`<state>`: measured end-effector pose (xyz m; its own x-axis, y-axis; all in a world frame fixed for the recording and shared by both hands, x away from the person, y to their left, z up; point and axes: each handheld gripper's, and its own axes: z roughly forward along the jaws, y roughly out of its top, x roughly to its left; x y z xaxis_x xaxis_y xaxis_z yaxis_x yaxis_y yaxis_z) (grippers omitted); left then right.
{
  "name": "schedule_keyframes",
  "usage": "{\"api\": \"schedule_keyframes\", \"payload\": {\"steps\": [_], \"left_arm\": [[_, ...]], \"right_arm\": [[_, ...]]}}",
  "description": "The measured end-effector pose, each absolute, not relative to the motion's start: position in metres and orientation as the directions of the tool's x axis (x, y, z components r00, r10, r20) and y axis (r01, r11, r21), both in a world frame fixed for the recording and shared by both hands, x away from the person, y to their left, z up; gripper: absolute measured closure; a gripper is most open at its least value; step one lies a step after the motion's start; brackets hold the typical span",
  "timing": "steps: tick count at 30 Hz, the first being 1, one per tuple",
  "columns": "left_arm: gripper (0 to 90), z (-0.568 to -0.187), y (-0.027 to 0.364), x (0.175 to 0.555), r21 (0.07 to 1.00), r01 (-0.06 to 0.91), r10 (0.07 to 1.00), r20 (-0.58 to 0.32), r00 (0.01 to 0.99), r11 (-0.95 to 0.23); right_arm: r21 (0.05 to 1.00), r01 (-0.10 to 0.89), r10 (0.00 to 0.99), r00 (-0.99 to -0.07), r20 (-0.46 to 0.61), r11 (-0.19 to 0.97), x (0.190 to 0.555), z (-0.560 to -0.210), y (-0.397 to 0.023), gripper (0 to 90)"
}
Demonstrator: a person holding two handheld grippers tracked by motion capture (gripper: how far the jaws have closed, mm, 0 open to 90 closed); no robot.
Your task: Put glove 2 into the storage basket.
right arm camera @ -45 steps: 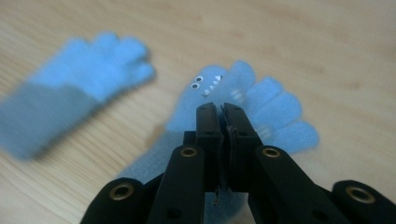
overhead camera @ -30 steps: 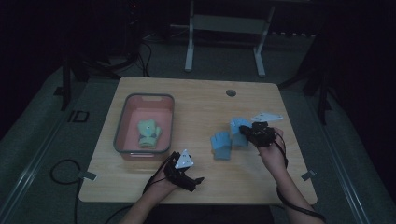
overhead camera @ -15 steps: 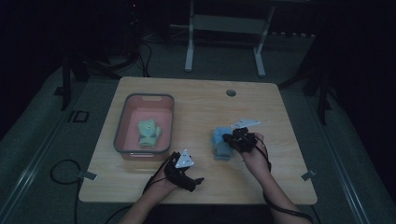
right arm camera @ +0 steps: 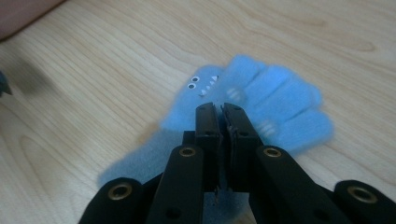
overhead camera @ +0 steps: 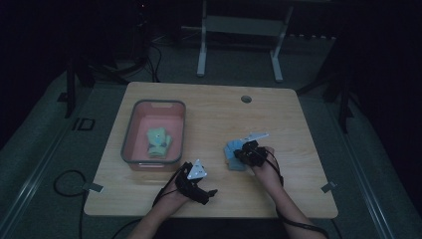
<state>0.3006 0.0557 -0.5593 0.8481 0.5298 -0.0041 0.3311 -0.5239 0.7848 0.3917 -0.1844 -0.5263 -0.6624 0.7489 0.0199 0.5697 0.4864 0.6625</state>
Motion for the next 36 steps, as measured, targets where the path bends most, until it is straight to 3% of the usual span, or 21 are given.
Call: {"api": "schedule_keyframes", "payload": {"steps": [9,16,18,21,27,33,36], "left_arm": [[2.8,-0.557,0.054,0.300,0.800,0.318,0.546,0.014,0.838,-0.509],[3.5,-0.551,0.050,0.297,0.823,0.289,0.530,0.018,0.848,-0.489],[4.1,-0.549,0.047,0.296,0.820,0.285,0.522,0.020,0.852,-0.496],[4.2,-0.545,0.043,0.296,0.811,0.294,0.517,0.013,0.856,-0.506],[5.7,-0.540,0.036,0.298,0.807,0.267,0.479,0.022,0.877,-0.527],[7.4,-0.534,0.030,0.304,0.817,0.233,0.439,0.028,0.898,-0.528],[11.2,-0.532,0.022,0.308,0.805,0.205,0.399,0.042,0.916,-0.557]], "right_arm": [[0.673,0.550,0.729,-0.684,0.022,0.495,0.391,-0.524,-0.190,77.2],[0.749,0.508,0.738,-0.674,0.038,0.425,0.387,-0.509,-0.215,40.5],[0.757,0.515,0.730,-0.679,0.075,0.402,0.388,-0.506,-0.224,24.0],[0.759,0.523,0.723,-0.683,0.103,0.387,0.390,-0.505,-0.234,14.0],[0.766,0.522,0.707,-0.696,0.126,0.377,0.395,-0.508,-0.249,16.4],[0.772,0.487,0.693,-0.716,0.086,0.408,0.398,-0.507,-0.259,15.7],[0.732,0.563,0.707,-0.689,0.159,0.384,0.402,-0.505,-0.266,17.0]]}}
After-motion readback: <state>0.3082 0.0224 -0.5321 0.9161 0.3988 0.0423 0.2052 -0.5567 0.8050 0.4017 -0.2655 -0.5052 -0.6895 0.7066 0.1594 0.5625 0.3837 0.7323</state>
